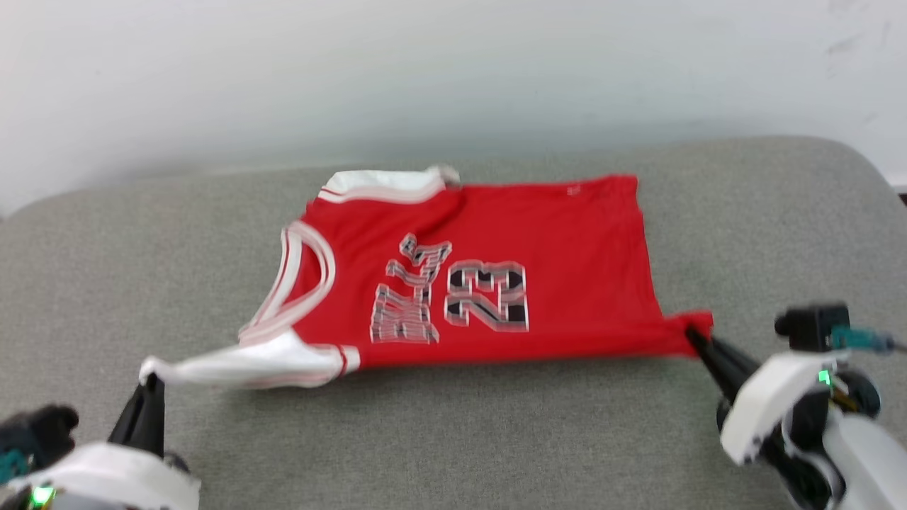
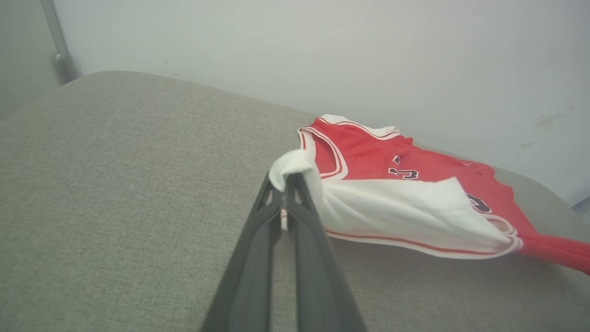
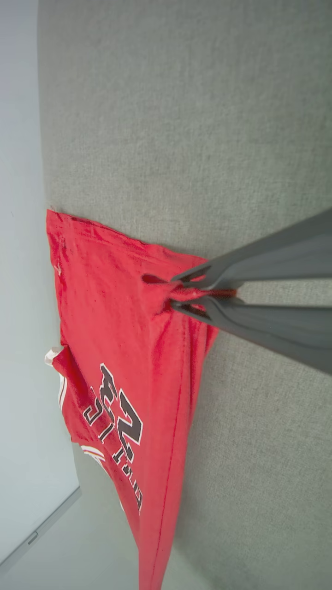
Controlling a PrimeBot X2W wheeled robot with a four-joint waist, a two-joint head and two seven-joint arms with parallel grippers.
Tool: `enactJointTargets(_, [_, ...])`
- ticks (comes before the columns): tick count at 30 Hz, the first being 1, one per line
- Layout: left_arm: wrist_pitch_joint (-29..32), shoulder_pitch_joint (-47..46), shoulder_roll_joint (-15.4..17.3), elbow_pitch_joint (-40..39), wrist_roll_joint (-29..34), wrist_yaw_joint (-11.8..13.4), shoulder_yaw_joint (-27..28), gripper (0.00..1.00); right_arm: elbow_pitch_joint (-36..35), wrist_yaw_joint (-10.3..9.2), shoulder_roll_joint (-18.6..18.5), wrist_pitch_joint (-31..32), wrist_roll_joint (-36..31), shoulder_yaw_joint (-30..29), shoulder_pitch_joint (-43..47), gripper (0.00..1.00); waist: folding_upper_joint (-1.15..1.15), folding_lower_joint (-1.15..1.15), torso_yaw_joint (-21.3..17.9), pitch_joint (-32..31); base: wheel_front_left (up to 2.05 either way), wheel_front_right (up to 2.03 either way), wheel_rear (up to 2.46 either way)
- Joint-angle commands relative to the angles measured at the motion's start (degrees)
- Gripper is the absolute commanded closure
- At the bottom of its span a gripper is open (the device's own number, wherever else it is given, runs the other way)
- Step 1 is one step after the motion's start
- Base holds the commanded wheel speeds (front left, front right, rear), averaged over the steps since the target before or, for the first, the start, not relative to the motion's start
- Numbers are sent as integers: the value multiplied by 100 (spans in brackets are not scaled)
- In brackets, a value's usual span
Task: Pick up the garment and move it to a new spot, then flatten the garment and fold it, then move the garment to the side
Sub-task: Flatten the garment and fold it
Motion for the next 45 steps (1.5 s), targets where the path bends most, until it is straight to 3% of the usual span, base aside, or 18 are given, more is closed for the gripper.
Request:
enactJointTargets(1, [34,164,84,-130,-13,97,72,100,-76,-10,-52,38,-13,-91,191,100,0,2,0,-113,0,0,0])
enactJointTargets(8, [484,1234,342,-1473,-62,797,272,100,-1148,-10,113,537,-470,-950,1487,100,0,2,5,-275,0,0,0])
enactJointTargets(12, [623,1259,445,-1942,-35,947,310,100,-1789,-10,359,984,-813,-1518,1854,100,0,2,-4,-168,0,0,0])
enactJointTargets(22, [871,-148,366,-1249,28,530,-129,100,-2431,-7,932,1863,-1599,-1950,1365,100,0,2,-75,610,0,0,0])
enactJointTargets(36, [1177,-1513,-137,601,-150,-149,-738,100,-1492,-7,966,1911,-1697,-1462,416,100,0,2,-126,1334,0,0,0])
enactJointTargets(37, [1238,-1575,-174,714,-194,-212,-774,100,-1441,-7,979,1865,-1676,-1417,375,96,0,2,-126,1341,0,0,0])
enactJointTargets(38, [1331,-1619,-172,837,-210,-253,-835,100,-1395,-7,982,1787,-1670,-1394,327,62,0,2,-126,1341,0,0,0])
enactJointTargets(39, [1338,-1682,-183,914,-219,-284,-850,83,-1328,-7,985,1750,-1646,-1374,307,2,0,2,-123,1335,0,0,0])
enactJointTargets(40, [1317,-1758,-229,981,-243,-306,-849,52,-1312,-6,989,1672,-1622,-1330,290,0,0,2,-118,1316,0,0,0])
enactJointTargets(41, [1320,-1796,-265,1046,-243,-337,-861,0,-1315,-7,984,1548,-1612,-1335,267,0,0,2,-112,1284,0,0,0])
enactJointTargets(45, [1177,-1900,-255,1205,-222,-386,-800,0,-1419,-7,1022,932,-1607,-1376,341,0,0,2,-105,1068,0,0,0])
